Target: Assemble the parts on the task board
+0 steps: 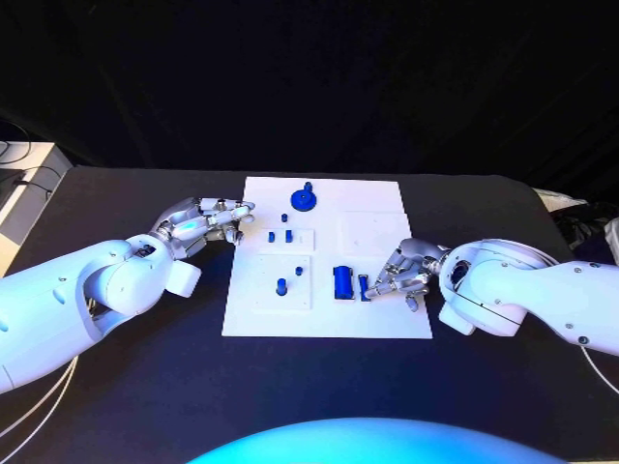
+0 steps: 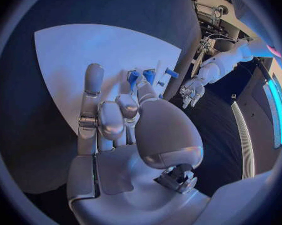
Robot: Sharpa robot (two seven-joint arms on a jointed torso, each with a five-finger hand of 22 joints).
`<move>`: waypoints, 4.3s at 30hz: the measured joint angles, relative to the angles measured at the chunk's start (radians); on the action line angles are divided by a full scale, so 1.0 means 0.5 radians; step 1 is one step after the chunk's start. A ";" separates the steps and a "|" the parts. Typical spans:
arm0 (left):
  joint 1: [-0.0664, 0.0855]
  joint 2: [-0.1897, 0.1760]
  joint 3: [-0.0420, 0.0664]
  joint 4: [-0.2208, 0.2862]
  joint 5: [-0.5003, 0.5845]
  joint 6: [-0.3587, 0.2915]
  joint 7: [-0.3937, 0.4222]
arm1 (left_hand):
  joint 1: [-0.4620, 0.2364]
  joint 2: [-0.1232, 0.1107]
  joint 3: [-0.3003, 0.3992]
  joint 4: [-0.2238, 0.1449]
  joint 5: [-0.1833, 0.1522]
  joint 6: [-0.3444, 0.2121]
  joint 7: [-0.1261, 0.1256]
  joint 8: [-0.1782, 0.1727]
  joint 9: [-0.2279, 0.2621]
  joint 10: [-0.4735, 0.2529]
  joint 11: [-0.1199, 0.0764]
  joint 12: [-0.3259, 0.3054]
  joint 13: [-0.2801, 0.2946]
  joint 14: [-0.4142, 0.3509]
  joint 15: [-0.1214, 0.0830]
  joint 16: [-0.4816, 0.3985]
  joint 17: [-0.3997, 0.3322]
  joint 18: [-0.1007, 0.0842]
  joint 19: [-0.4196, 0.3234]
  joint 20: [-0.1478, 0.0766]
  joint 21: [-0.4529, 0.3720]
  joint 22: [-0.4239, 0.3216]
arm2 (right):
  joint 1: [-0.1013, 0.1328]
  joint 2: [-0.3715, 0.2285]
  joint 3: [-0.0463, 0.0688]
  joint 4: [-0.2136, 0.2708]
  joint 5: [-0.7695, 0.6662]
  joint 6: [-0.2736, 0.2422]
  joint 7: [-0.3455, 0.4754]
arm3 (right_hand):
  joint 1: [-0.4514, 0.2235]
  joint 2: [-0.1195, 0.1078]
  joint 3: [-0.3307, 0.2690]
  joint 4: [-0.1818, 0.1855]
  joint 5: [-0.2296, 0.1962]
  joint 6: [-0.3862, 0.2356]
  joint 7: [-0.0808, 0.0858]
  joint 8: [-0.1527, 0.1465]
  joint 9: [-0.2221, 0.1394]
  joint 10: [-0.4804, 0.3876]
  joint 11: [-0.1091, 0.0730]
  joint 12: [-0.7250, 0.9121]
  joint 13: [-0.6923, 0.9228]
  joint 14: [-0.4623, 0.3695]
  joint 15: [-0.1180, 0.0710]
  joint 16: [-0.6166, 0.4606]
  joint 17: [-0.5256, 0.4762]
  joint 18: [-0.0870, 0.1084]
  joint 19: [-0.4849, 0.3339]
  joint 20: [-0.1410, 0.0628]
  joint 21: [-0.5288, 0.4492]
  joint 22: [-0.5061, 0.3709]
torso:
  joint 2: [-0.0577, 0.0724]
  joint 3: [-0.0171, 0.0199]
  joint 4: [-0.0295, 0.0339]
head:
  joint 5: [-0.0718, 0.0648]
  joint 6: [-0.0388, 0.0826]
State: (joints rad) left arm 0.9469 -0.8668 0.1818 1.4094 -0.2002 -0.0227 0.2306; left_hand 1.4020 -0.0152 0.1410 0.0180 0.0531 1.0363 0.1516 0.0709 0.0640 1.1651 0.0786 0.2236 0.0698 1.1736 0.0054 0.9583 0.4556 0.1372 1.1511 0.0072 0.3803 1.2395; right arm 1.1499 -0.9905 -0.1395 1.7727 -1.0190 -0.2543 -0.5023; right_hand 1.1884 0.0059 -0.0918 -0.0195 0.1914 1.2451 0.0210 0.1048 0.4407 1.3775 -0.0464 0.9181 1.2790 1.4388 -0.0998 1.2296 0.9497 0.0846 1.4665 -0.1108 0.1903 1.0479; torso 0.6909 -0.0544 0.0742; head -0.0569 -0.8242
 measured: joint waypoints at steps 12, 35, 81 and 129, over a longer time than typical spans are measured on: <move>0.000 0.004 0.000 -0.002 0.000 0.000 -0.002 | 0.000 0.000 0.000 0.000 0.000 0.000 0.000 0.000 0.000 0.000 0.000 0.000 0.000 0.000 0.000 0.000 0.000 0.000 0.000 0.000 0.000 0.000 | -0.019 -0.017 0.000 0.023 -0.067 0.017 0.031 | -0.031 -0.042 0.083 0.028 -0.020 -0.052 -0.039 0.208 0.289 0.010 -0.028 0.013 0.009 0.010 -0.026 0.000 0.015 0.000 0.000 -0.022 0.008 -0.003 | 0.000 0.0000 0.000 | -0.006 -0.003; -0.001 0.004 0.000 -0.007 0.000 0.000 -0.007 | 0.000 0.000 0.000 0.000 0.000 0.000 0.000 0.000 0.000 0.000 0.000 0.000 0.000 0.000 0.000 0.000 0.000 0.000 0.000 0.000 -0.009 0.002 | -0.053 0.057 0.000 -0.084 -0.117 -0.008 -0.013 | -0.075 0.108 0.071 0.068 0.133 -0.065 -0.053 0.231 0.325 0.024 -0.041 0.054 0.036 0.010 -0.026 0.000 0.026 -0.032 0.000 -0.036 0.016 -0.003 | 0.000 -0.0012 0.000 | 0.012 -0.007; -0.014 0.032 0.000 -0.070 0.018 -0.029 0.026 | 0.000 0.000 -0.006 0.006 0.000 0.000 0.000 0.000 0.000 0.000 0.000 0.000 0.000 0.000 0.000 0.000 -0.001 0.000 0.000 0.000 -0.009 0.005 | -0.039 0.006 0.012 -0.290 0.518 -0.508 0.762 | -0.102 -0.012 -0.176 0.151 0.381 -0.180 0.077 -0.045 0.133 -0.202 0.046 -0.355 -0.253 -0.039 0.027 -0.268 -0.282 -0.032 -0.002 0.015 -0.097 -0.102 | -0.019 -0.0077 -0.008 | 0.002 0.066; 0.190 0.179 -0.342 0.258 0.279 -1.192 0.410 | -2.679 0.029 -0.279 -0.025 -0.091 -2.042 -0.302 -0.134 -0.125 -2.295 -0.150 -0.434 -0.136 -2.312 -0.003 -1.904 -0.907 -0.233 -2.270 -0.004 -0.752 -2.460 | -0.195 0.425 0.275 -0.428 1.929 -0.930 1.933 | -2.267 -0.011 0.182 0.022 -0.365 -2.441 -0.035 -0.195 -0.878 -2.690 0.091 -1.822 -2.555 -2.809 0.201 -2.444 -1.895 -0.156 -2.899 0.225 -0.365 -2.084 | -0.290 0.1062 -0.146 | 0.114 0.448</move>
State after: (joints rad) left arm 1.0417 -0.7774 0.0109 1.5385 -0.0608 -0.6187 0.4355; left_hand 0.0627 -0.0004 0.0015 0.0054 0.0076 0.0155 0.0005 0.0037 0.0017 0.0178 0.0035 0.0065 0.0018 0.0175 0.0037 0.0065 0.0019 0.0208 0.0161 0.0052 0.0042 0.0097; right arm 1.0523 -0.7781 -0.0022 1.5585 -0.0547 -0.7192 0.4642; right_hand 0.0548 0.0003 -0.0005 -0.0084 0.0090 0.0245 0.0034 0.0071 0.0016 0.0325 -0.0011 0.0070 0.0017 0.0343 0.0005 0.0075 0.0024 0.0069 0.0172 0.0018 0.0077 0.0059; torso 0.5461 -0.0012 0.0012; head -0.0001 -0.6003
